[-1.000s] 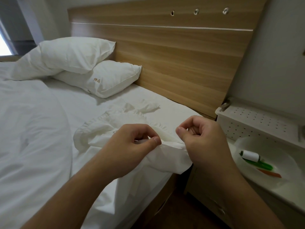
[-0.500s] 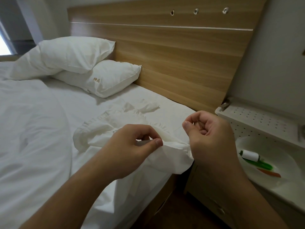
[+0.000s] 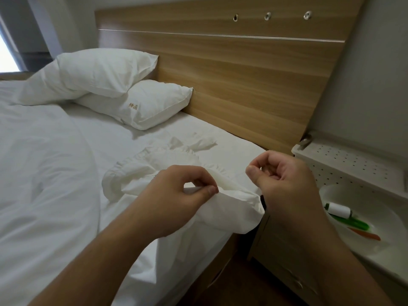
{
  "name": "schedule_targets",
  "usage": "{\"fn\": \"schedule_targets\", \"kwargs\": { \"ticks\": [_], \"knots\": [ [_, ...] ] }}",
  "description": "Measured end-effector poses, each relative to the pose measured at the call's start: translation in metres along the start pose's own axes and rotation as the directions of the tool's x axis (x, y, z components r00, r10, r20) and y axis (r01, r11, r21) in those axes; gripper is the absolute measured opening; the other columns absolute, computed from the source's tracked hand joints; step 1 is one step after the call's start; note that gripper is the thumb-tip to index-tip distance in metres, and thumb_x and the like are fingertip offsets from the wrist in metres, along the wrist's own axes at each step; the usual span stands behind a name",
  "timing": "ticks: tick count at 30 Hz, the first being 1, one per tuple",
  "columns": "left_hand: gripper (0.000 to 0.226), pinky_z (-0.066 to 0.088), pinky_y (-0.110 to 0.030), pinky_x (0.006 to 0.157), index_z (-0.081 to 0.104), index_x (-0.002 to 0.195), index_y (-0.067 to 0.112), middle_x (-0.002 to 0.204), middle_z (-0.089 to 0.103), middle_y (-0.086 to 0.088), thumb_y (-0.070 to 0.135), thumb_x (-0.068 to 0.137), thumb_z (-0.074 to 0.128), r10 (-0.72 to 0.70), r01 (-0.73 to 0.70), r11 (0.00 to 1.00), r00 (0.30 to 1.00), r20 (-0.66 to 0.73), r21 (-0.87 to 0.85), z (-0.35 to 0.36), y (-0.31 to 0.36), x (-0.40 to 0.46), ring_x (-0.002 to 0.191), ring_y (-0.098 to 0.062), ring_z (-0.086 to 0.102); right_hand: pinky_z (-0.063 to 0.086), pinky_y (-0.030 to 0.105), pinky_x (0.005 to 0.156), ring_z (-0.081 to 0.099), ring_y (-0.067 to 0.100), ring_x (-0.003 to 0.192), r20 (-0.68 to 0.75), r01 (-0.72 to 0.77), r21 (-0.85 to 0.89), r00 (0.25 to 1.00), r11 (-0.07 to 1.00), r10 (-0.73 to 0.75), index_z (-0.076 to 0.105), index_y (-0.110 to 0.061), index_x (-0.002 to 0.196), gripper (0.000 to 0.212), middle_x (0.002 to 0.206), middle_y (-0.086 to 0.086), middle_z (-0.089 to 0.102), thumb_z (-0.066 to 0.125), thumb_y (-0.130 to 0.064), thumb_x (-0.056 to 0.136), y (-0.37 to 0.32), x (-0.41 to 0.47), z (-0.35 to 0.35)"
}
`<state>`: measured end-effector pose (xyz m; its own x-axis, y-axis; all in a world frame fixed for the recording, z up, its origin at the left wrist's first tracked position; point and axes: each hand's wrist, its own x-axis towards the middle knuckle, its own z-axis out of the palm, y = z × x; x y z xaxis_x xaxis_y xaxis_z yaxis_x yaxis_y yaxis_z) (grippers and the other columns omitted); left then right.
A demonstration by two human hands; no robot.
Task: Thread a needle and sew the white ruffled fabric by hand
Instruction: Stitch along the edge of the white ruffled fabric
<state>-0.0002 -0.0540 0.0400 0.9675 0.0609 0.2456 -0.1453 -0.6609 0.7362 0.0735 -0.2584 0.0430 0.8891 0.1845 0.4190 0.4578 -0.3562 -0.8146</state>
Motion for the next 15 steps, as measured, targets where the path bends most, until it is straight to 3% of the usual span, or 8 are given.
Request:
{"fn": "schedule_targets", "kwargs": {
  "ticks": [5, 9, 12, 15],
  "knots": [
    [0.018, 0.054, -0.027, 0.096, 0.082, 0.094, 0.036, 0.095, 0.077, 0.023, 0.022, 0.098, 0.073, 0.013, -0.013, 1.000, 1.000, -0.004, -0.027, -0.001, 0.001, 0.000, 0.103, 0.002, 0.070, 0.042, 0.019, 0.052, 0.048, 0.004, 0.052, 0.156, -0.143, 0.212, 0.982, 0.967, 0.111, 0.072, -0.017, 0.079, 0.019, 0.057, -0.008, 0.058, 0.068, -0.008, 0.096, -0.006, 0.003, -0.009],
    [0.027, 0.055, -0.027, 0.101, 0.082, 0.102, 0.038, 0.102, 0.077, 0.026, 0.013, 0.100, 0.070, -0.003, 0.003, 0.999, 1.000, -0.003, -0.040, 0.002, 0.002, 0.000, 0.108, 0.005, 0.069, 0.033, 0.024, 0.045, 0.036, 0.015, 0.046, 0.341, -0.306, 0.345, 0.922, 0.887, 0.185, 0.068, -0.011, 0.070, 0.022, 0.049, 0.000, 0.045, 0.067, -0.007, 0.092, -0.007, 0.004, -0.014],
    [0.034, 0.057, -0.028, 0.100, 0.083, 0.102, 0.036, 0.103, 0.079, 0.023, 0.006, 0.101, 0.066, -0.039, 0.033, 0.993, 0.998, -0.052, -0.115, 0.002, 0.001, 0.000, 0.107, 0.004, 0.071, 0.027, 0.026, 0.045, 0.030, 0.017, 0.049, 0.622, -0.385, 0.331, 0.775, 0.861, 0.107, 0.070, -0.009, 0.071, 0.013, 0.056, 0.008, 0.036, 0.065, -0.016, 0.081, -0.009, 0.003, -0.021],
    [0.038, 0.059, -0.034, 0.099, 0.084, 0.100, 0.035, 0.104, 0.080, 0.019, 0.003, 0.101, 0.064, -0.100, 0.082, 0.977, 0.991, -0.084, -0.198, 0.001, 0.001, 0.000, 0.104, -0.001, 0.074, 0.023, 0.029, 0.049, 0.026, 0.019, 0.051, 0.807, -0.379, 0.199, 0.587, 0.904, 0.068, 0.074, -0.003, 0.082, 0.024, 0.057, 0.008, 0.031, 0.065, -0.025, 0.089, -0.009, 0.004, -0.028]
  ]
}}
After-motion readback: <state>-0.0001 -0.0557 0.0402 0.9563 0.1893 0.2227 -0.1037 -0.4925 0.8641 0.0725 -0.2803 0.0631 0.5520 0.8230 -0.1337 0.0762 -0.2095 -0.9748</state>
